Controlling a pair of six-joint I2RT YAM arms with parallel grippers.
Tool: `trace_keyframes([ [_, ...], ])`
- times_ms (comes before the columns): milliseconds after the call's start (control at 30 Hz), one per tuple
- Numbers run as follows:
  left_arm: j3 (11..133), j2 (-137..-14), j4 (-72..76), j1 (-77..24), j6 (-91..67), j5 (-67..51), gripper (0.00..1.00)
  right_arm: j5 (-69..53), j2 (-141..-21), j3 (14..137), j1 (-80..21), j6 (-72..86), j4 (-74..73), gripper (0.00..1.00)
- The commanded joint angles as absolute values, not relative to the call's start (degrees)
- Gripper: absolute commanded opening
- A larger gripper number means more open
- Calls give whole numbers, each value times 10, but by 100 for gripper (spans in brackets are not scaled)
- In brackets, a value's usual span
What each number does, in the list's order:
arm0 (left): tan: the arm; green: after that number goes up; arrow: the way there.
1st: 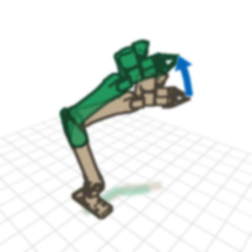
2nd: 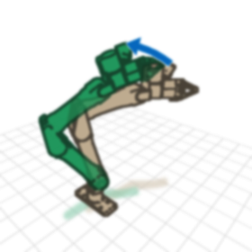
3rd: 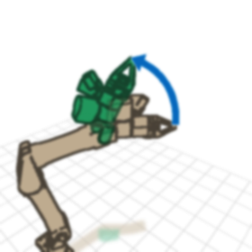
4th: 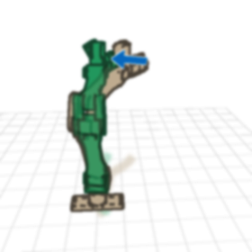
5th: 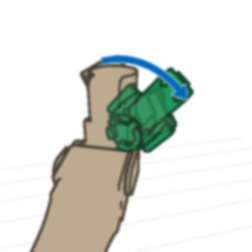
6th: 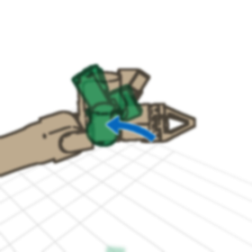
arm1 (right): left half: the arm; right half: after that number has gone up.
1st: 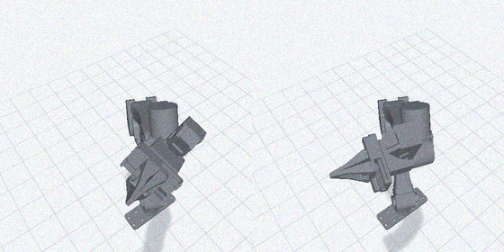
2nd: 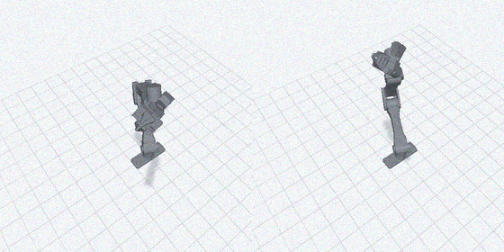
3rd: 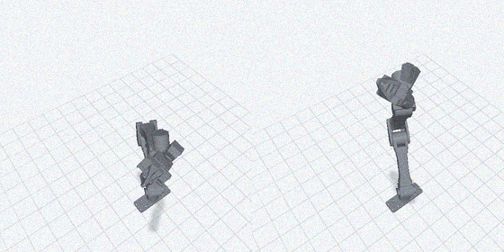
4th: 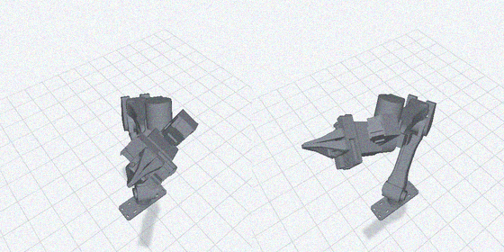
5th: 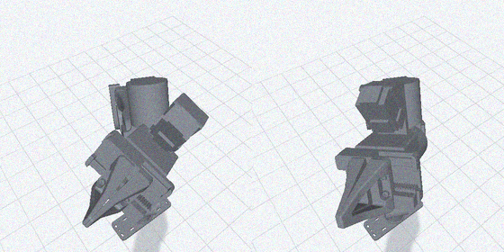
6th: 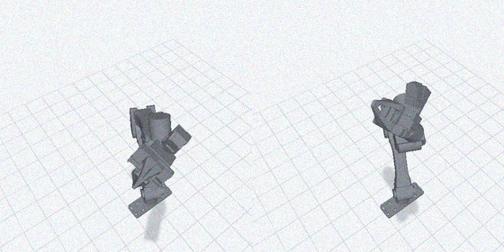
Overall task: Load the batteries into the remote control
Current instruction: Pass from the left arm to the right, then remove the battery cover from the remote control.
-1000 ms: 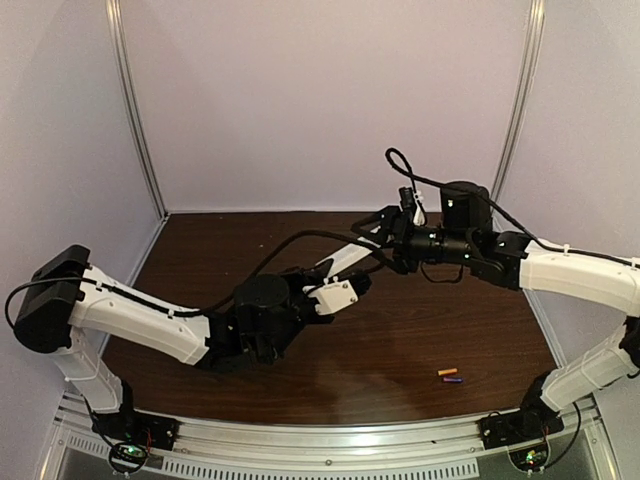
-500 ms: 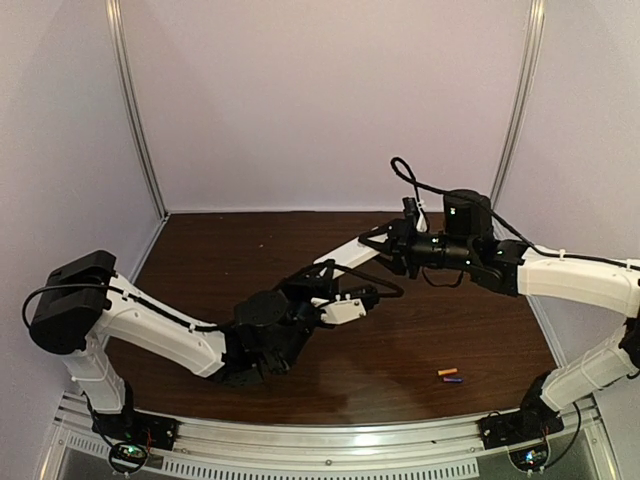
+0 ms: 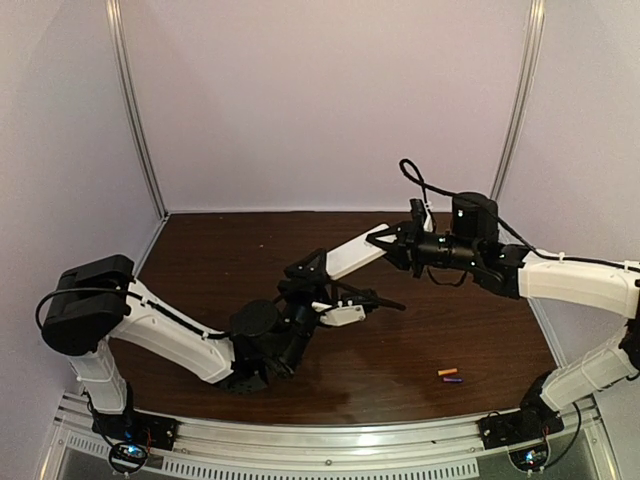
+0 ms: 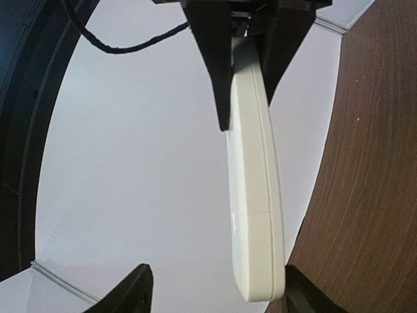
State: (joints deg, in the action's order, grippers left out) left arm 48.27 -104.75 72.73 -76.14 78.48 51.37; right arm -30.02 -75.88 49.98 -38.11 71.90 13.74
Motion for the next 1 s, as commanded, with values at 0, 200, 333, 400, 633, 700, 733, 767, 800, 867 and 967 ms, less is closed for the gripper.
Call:
trace_keyframes([
  [0,467,-1058,853,-771,815,530,72,-312,-733,491,-358,699,191,0],
  [200,448,-1003,695,-779,639,503,79,-317,-715,503,-316,648,210,0],
  [333,463,-910,441,-769,415,398,80,-325,-703,512,-295,618,209,0],
  [400,478,-865,349,-752,309,336,80,-328,-696,514,-288,598,207,0],
  [633,473,-752,231,-618,-29,39,80,-344,-671,500,-285,535,236,0],
  [700,456,-732,255,-572,-128,-67,79,-347,-664,496,-286,524,245,0],
  [733,449,-727,264,-554,-172,-96,80,-348,-660,493,-286,521,252,0],
  [767,446,-725,271,-540,-212,-115,79,-349,-658,489,-286,518,257,0],
  [800,444,-724,286,-529,-259,-134,78,-350,-657,487,-288,515,259,0],
  [867,442,-733,310,-521,-310,-159,77,-352,-658,484,-290,512,263,0],
  [967,453,-758,335,-521,-359,-208,77,-349,-659,474,-295,512,266,0],
])
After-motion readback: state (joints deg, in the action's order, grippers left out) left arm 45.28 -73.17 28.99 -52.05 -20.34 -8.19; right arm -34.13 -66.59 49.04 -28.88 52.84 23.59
